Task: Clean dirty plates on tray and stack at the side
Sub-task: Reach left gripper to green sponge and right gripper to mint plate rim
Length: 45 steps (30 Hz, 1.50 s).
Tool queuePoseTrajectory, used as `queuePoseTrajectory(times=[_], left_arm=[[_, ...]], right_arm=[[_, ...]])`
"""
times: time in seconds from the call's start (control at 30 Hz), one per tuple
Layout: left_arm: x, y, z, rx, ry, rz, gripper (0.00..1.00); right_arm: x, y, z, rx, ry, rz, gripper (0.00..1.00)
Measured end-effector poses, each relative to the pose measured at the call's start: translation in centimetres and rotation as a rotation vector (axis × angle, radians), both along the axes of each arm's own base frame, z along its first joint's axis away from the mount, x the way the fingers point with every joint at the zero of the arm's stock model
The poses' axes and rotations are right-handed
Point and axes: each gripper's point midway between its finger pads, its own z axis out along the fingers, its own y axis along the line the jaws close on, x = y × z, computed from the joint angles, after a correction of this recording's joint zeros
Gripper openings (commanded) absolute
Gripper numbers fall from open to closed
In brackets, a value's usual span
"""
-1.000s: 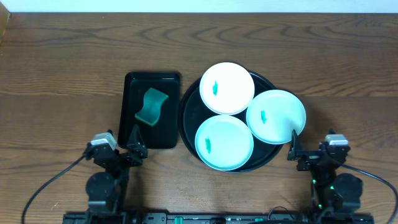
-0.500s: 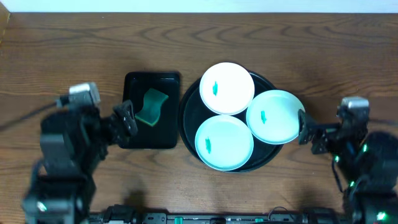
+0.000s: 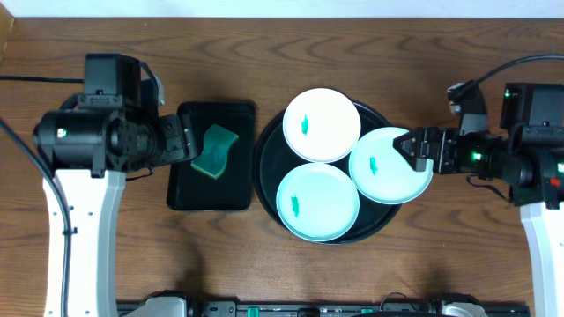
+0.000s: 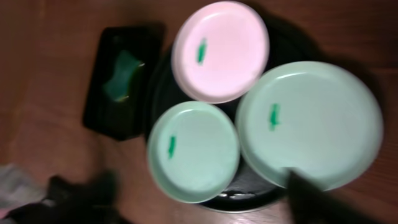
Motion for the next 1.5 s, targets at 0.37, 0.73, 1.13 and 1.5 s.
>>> queuePoseTrajectory(times=[0.37, 0.73, 1.13, 1.5], left_arm=[[-0.1, -0.3, -4.1, -0.012, 0.096, 0.000, 0.12], [0.1, -2.7, -8.4, -0.012, 0.130, -0.067, 0.37], [0.8, -3.1, -8.5, -0.013, 0.109, -0.079, 0.38], [0.9, -3.1, -8.5, -0.013, 0.111, -0.079, 0.38]], right_arm=[[-3.5, 1.8, -4.1, -0.094, 0.211, -0.005, 0.29], [-5.8, 4.8, -16.7, -0.161, 0.370, -0.079, 0.21], [-4.4, 5.2, -23.9, -0.214, 0.367, -0.209, 0.19], [-3.0, 6.0, -26.4, -0.208, 0.379, -0.218, 0.01]])
